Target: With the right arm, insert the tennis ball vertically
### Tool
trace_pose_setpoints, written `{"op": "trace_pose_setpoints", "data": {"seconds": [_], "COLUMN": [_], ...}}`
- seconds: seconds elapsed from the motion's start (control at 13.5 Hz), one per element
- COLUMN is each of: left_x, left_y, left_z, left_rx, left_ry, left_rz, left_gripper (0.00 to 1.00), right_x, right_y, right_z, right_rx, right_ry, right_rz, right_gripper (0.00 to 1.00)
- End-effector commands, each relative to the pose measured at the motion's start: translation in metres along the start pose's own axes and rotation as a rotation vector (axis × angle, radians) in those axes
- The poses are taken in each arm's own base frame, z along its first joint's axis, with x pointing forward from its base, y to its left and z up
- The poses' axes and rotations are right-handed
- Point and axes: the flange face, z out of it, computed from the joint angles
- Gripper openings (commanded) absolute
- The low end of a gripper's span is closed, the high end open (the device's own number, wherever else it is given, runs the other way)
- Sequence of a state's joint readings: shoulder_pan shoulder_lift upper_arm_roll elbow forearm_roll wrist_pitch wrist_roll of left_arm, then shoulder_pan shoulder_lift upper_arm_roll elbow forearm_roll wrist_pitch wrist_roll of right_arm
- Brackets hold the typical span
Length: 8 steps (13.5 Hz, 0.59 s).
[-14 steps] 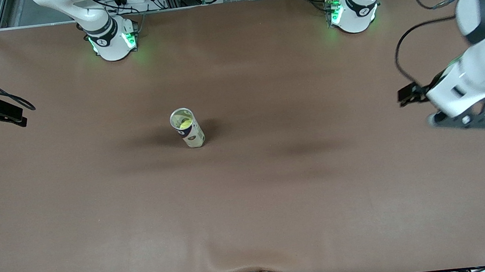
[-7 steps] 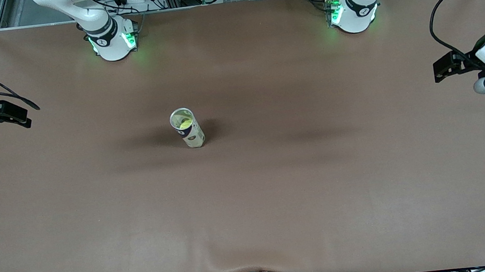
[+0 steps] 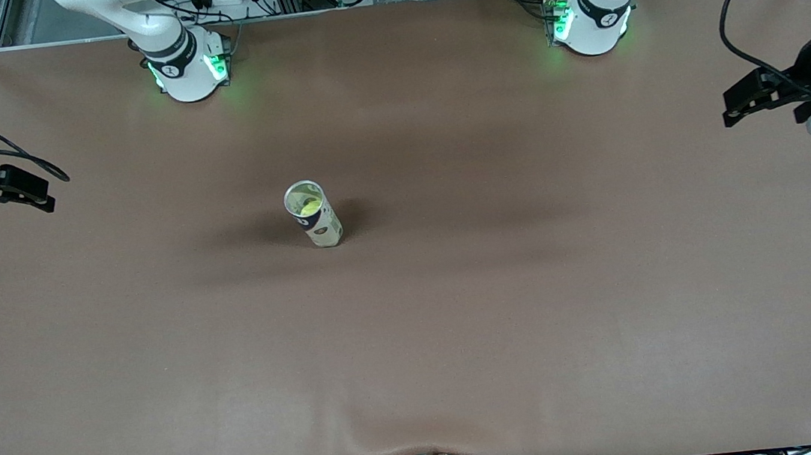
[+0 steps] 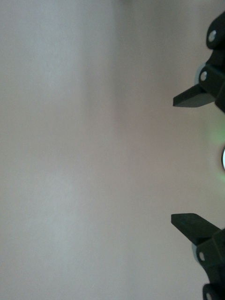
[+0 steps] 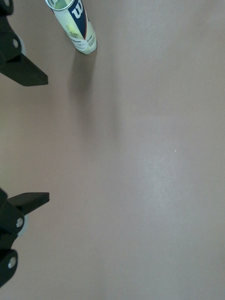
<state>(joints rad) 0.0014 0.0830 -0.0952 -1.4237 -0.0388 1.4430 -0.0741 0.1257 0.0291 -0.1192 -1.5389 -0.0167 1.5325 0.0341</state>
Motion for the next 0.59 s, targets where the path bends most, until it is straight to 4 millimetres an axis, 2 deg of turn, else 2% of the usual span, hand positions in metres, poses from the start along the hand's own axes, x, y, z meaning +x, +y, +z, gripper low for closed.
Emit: {"op": "trace_pose_setpoints", "data": {"seconds": [0.0,0.3,0.37,0.52], "left_x": [-0.002,-0.008,-0.012,-0.024], "left_y": [-0.003,0.003,0.014,0.021], "left_z": [-0.001,0.004,0.002,-0.003], "left_rx": [-0.018,0.074,0.085,0.097], "left_ry": [-0.009,-0.054,-0.054,-0.073], "left_rz": [-0.037,0.035,0.047,0.034], "left_gripper": [1.00,1.00,1.00,1.00], "right_x": [-0.008,-0.008,-0.008,-0.008], "right_y": [-0.002,0.000,0.000,0.000], "right_z": [-0.007,-0.007,-0.007,-0.007], "right_rx": [0.004,0.004,0.004,0.004], "right_ry": [0.005,0.005,0.003,0.003], "right_rz": [0.000,0.002,0.002,0.002], "right_gripper": [1.00,1.00,1.00,1.00]}}
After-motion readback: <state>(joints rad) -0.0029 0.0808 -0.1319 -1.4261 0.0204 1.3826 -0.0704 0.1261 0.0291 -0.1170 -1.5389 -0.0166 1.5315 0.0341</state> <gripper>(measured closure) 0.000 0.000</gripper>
